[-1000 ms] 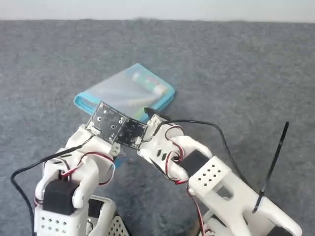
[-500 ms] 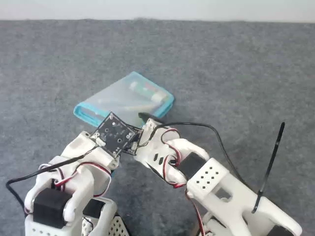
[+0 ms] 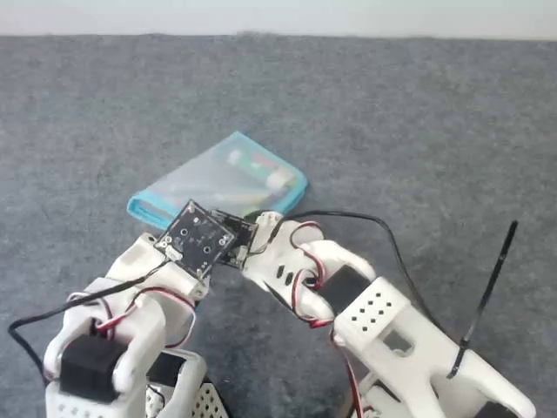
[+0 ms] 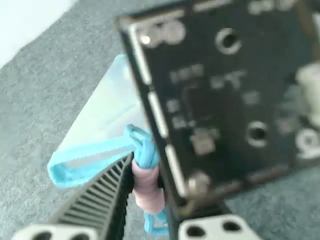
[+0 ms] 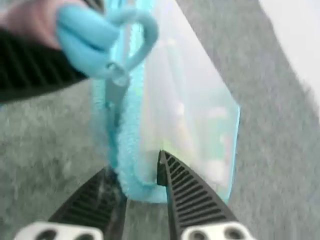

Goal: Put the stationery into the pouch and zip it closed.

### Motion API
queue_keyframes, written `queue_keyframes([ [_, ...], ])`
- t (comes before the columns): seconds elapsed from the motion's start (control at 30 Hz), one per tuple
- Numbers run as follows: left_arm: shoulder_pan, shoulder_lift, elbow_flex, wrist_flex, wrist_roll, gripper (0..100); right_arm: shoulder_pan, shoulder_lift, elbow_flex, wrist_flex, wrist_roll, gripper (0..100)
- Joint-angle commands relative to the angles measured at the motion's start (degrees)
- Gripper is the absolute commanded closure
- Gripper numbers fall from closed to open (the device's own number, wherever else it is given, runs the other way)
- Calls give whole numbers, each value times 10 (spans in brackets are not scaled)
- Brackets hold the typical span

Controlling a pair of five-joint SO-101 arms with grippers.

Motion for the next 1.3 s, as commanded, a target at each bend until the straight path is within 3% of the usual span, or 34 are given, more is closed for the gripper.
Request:
queue_keyframes([
  [0.0,-39,11,41,-73,-3,989,20,-58,-29,52,-8,991],
  [0.17,-137,15,124,-182,-3,989,20,-189,10,109,-7,991],
  [0.37,-142,15,216,-262,-3,989,16,-321,66,166,-5,991],
  [0.63,-46,15,245,-265,-3,989,15,-364,79,206,-13,991],
  [0.83,-40,15,160,-209,-5,990,-39,-364,108,175,-56,918],
  [0.93,-39,16,84,-145,-4,990,9,-364,115,175,-85,871],
  [1.03,-16,17,96,-139,1,990,93,-363,123,180,-103,865],
  [1.27,135,17,249,-273,58,986,242,-291,178,206,-64,864],
])
